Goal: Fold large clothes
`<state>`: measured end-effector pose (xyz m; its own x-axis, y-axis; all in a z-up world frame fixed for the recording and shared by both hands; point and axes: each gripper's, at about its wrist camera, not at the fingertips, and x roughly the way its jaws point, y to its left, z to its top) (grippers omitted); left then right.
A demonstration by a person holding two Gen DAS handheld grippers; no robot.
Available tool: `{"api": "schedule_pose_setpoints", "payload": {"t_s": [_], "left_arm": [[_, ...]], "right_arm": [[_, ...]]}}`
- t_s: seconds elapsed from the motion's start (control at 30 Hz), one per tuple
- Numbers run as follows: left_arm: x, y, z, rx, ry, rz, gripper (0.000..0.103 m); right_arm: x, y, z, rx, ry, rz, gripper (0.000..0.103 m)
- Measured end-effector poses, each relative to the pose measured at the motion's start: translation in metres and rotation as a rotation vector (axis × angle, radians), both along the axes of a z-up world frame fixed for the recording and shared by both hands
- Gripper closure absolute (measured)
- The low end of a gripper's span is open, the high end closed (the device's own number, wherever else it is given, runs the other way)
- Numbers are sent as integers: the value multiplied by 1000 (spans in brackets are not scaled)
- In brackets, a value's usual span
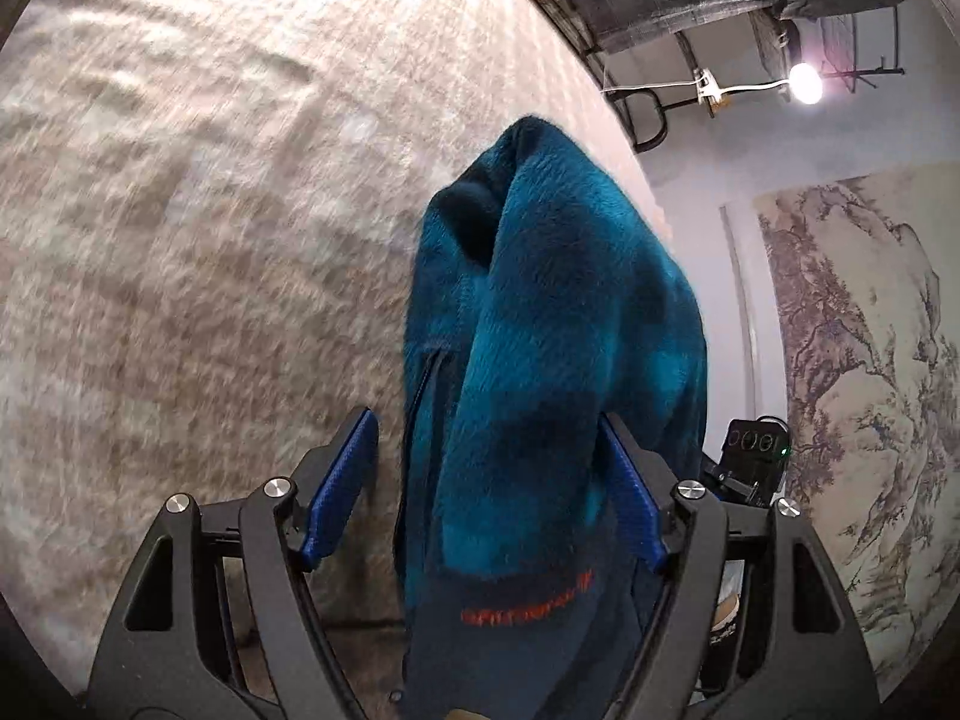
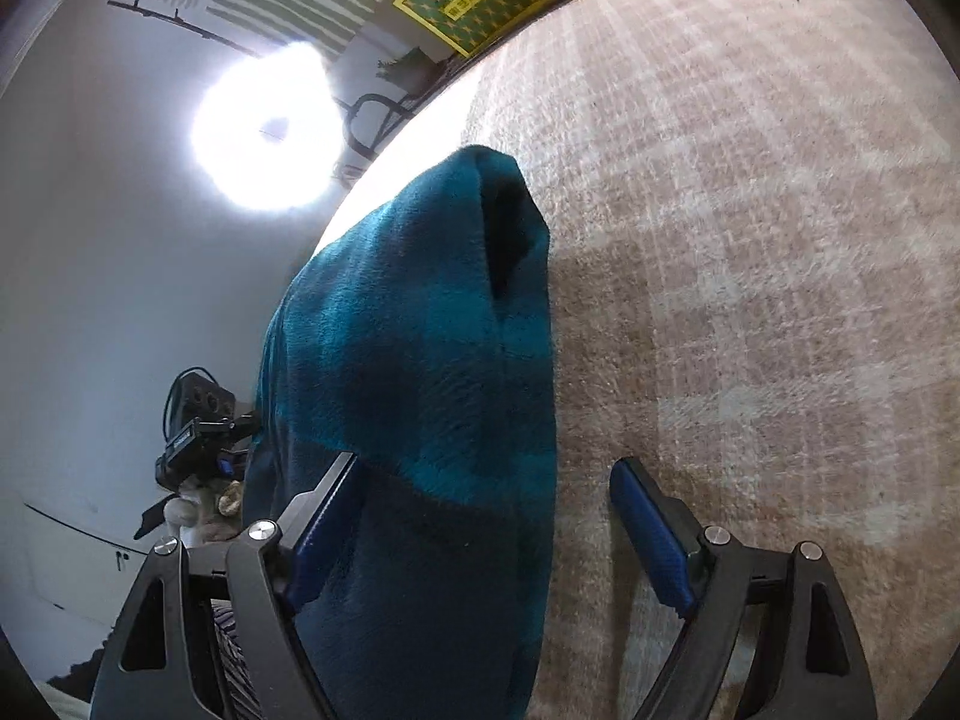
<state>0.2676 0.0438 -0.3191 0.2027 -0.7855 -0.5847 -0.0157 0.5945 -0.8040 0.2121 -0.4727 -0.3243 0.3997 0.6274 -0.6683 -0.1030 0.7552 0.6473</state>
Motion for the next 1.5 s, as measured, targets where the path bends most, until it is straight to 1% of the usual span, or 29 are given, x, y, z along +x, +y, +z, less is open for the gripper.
{"api": "schedule_pose_setpoints", "payload": {"t_s": [0.03,0.1,0.2,0.3,0.4,0.5,0.63,0.7,0.73,0.77,0.8,0.87,0.97,1.0,1.03,1.17,1.27,1.5], "left_arm": [[2,-1,1,4,-18,5,28],[2,-2,0,-11,-10,5,28],[6,-6,-3,-48,-9,7,28],[5,-16,-1,-43,-26,-18,28],[4,-20,0,-43,-28,-31,29],[3,-20,-3,-74,-6,-40,34],[5,-23,-5,-85,-9,-44,36],[8,-30,-4,-74,-9,-37,44],[8,-32,-4,-60,-9,-32,45],[7,-33,-3,-47,-13,-30,50],[6,-37,0,-17,-21,-30,57],[1,-41,4,22,-42,-24,61],[-8,-53,20,115,-107,-27,67],[-13,-58,29,153,-139,-33,68],[-15,-61,33,171,-156,-36,69],[-34,-79,63,269,-271,-55,71],[-46,-94,80,304,-331,-62,71],[-73,-116,121,332,-463,-67,72]], "right_arm": [[0,0,0,-3,-7,7,15],[-1,-1,1,5,-16,18,14],[4,1,0,60,-18,21,15],[11,5,-3,111,-10,47,23],[14,11,-5,119,-10,84,24],[18,10,-9,137,-9,122,30],[22,9,-10,163,-22,129,36],[27,21,-10,163,-23,142,40],[29,26,-10,157,-20,149,47],[32,31,-12,149,-8,152,55],[34,33,-12,149,3,147,58],[33,33,-9,157,13,135,67],[26,41,10,87,-44,143,73],[24,46,17,74,-60,144,74],[21,49,23,64,-75,143,75],[11,60,46,19,-134,138,77],[4,71,62,-14,-175,140,77],[-20,78,103,-63,-280,124,78]]}}
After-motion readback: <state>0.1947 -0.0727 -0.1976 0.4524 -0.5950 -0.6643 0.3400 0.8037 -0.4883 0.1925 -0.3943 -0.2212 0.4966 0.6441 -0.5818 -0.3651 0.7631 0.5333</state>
